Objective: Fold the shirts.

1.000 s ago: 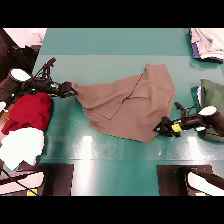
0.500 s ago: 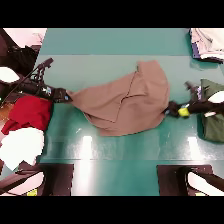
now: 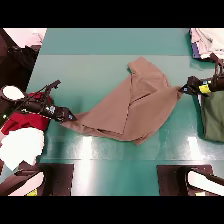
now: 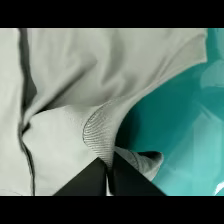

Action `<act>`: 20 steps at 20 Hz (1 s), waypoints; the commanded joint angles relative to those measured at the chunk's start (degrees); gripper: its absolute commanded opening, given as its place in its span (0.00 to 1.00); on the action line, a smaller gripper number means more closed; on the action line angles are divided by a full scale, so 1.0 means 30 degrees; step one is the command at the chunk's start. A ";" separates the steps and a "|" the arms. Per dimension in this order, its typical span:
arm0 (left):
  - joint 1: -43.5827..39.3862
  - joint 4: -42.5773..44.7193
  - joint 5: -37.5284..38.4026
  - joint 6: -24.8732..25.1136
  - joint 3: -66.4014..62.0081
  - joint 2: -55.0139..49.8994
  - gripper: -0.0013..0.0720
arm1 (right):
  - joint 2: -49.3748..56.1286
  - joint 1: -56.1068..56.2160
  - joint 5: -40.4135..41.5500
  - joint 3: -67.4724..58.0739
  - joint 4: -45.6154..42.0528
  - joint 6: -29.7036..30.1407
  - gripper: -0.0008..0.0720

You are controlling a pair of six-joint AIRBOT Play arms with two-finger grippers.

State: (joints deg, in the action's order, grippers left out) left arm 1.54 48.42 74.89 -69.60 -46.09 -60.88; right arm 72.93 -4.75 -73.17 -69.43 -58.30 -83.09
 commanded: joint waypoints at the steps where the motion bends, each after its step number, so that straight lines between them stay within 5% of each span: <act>1: 0.0095 0.0299 -0.1443 -0.0109 -0.0051 0.0058 0.95 | 0.0867 0.0066 -0.0940 -0.1501 -0.0087 0.0000 0.45; 2: 0.0248 0.0619 -0.1188 -0.0291 -0.0488 0.0058 0.85 | 0.0831 -0.0160 -0.1450 -0.1829 -0.0073 0.0000 0.55; 6: 0.1005 0.0692 0.0313 -0.0299 -0.2572 0.0058 0.86 | -0.0867 -0.1115 -0.3096 -0.1639 -0.0080 0.0000 0.55; 12: 0.1005 0.0415 0.1647 -0.0291 -0.1362 0.0058 0.86 | -0.4102 0.0692 -0.1559 0.3483 -0.0080 0.0073 0.55; 16: 0.1005 0.3628 0.1180 -0.0262 -0.1086 0.0058 0.86 | -0.4867 0.1399 -0.0772 0.5690 -0.0058 0.0066 0.55; 20: 0.1005 0.3468 0.0525 0.1960 -0.1056 0.0058 0.86 | -0.4925 0.1392 -0.0794 0.6448 0.0066 0.0066 0.55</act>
State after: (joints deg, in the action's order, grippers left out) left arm 4.56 57.45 77.91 -67.92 -49.47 -60.75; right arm 58.72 -0.97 -76.07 -52.27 -58.41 -82.89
